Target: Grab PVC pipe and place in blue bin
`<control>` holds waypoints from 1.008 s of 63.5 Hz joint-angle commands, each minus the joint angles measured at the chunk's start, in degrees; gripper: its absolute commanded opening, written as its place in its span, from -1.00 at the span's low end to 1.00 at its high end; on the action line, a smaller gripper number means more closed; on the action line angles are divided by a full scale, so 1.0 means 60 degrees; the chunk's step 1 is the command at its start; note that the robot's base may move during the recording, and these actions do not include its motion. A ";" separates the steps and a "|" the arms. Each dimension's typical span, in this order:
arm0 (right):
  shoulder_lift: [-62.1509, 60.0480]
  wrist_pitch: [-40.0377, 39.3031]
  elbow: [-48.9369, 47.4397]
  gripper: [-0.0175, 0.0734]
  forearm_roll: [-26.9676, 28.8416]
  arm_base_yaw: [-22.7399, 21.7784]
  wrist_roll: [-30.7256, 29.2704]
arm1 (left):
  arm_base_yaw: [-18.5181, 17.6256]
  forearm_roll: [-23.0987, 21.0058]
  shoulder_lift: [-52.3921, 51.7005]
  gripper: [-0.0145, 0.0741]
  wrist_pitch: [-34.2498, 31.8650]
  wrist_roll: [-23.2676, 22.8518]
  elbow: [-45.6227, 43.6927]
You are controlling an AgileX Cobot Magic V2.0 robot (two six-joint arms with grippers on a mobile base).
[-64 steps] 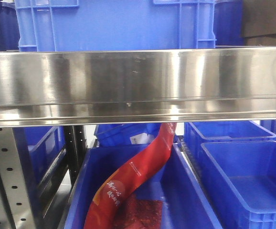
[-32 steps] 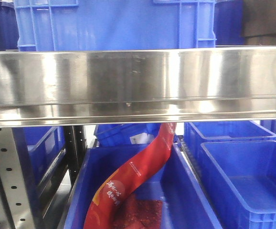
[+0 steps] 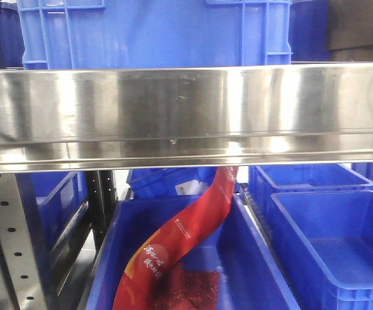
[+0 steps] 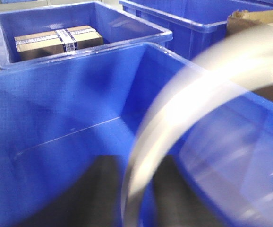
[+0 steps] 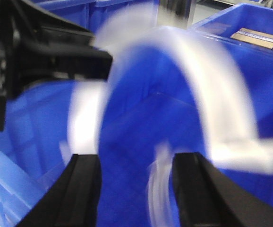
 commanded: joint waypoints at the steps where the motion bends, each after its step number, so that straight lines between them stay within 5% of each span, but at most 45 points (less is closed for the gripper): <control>1: -0.0026 -0.0281 -0.0110 -0.06 0.0036 -0.0021 -0.0004 | -0.0061 -0.0081 -0.0064 0.09 -0.0025 -0.0021 -0.0088; 14: -0.0125 -0.0109 -0.0224 -0.24 0.0036 -0.0021 -0.0004 | -0.0061 -0.0081 -0.0159 -0.08 0.0127 -0.0021 -0.0150; 26: -0.0313 0.0261 -0.0398 -0.92 0.0036 -0.0021 -0.0004 | -0.0061 -0.0461 -0.0617 -0.93 0.0772 -0.0021 -0.0219; 46: -0.0760 0.0550 -0.0341 -0.98 0.0360 -0.0021 0.0011 | -0.0175 -0.0430 -0.1457 -0.92 0.1605 -0.0021 0.0021; 64: -0.2578 -0.1487 0.2144 -0.98 0.0360 -0.0021 0.0011 | -0.0236 -0.0944 -0.4328 -0.92 -0.1891 -0.0021 0.4258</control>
